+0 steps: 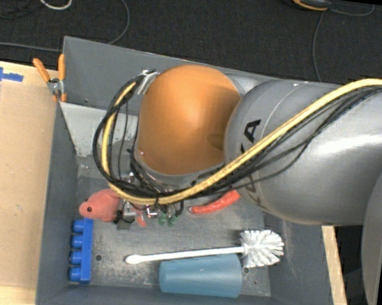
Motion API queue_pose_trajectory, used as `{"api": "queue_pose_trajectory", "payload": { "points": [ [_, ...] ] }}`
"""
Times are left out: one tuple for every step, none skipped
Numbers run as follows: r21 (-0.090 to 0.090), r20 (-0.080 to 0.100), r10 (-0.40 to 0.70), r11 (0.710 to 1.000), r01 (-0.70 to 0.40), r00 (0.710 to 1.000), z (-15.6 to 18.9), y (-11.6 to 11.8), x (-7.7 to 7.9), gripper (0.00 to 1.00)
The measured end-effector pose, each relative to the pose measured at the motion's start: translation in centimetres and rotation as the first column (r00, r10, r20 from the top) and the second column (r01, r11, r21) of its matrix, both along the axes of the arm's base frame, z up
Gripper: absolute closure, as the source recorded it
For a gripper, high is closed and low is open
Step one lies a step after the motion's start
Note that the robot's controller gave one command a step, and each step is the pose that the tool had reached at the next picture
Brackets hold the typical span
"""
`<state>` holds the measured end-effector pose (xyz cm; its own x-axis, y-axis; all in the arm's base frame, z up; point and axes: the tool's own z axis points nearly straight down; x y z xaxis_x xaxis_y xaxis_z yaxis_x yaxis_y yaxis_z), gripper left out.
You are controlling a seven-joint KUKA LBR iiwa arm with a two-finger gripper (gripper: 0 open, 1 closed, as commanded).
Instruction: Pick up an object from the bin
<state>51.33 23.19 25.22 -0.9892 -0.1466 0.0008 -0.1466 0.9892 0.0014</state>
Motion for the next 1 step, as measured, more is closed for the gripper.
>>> {"api": "queue_pose_trajectory", "payload": {
  "points": [
    [-0.007,-0.025,0.056,0.998,-0.056,0.998,-0.56,-0.91,-0.38,1.0]
  ]
}}
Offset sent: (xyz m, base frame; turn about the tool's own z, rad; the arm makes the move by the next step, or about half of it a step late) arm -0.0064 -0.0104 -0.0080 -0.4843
